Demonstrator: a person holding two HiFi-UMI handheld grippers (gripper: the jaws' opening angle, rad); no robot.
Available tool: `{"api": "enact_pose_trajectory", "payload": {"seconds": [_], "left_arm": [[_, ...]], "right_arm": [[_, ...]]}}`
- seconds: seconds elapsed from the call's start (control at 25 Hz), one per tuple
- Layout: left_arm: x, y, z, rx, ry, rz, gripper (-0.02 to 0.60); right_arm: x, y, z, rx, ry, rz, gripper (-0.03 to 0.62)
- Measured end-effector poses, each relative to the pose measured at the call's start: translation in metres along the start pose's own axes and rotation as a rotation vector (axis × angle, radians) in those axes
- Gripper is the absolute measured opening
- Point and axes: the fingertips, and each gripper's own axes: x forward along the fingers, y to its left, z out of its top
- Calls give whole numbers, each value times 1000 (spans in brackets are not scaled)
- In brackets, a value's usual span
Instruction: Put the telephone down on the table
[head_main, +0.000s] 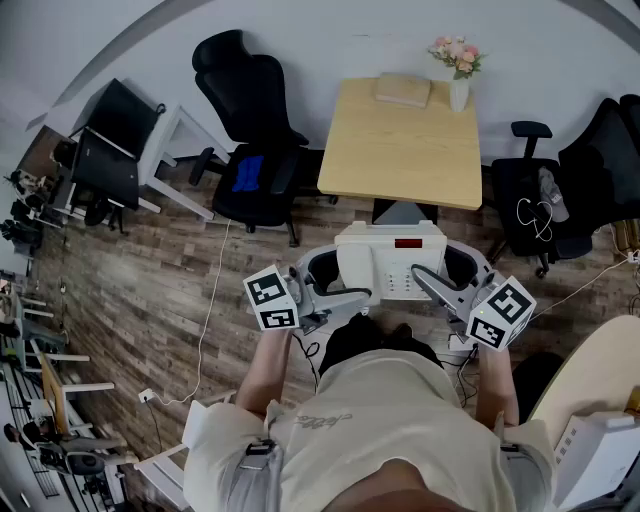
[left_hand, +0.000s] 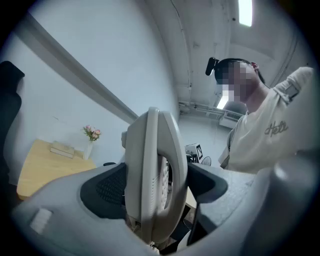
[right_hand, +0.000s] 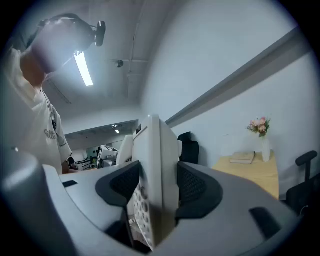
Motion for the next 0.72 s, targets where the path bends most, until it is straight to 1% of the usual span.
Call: {"api": "enact_pose_trajectory", "payload": {"seconds": [0.12, 0.36, 0.52, 0.6, 0.72], "left_arm": [[3, 3, -2, -5, -4, 7, 383], [-2, 17, -12, -39, -21, 23, 383], [-3, 25, -19, -33, -13, 18, 383], [-9, 38, -14, -33, -16, 7, 383], [-22, 75, 6, -46, -42, -12, 383]], "right_arm": [[0, -5, -2, 1, 13, 2, 230], [14, -11, -10, -1, 22, 22, 230], [18, -17, -18, 2, 37, 18, 230], [32, -21, -13, -9, 47, 10, 229], [70, -36, 3, -24, 65, -10, 229]]}}
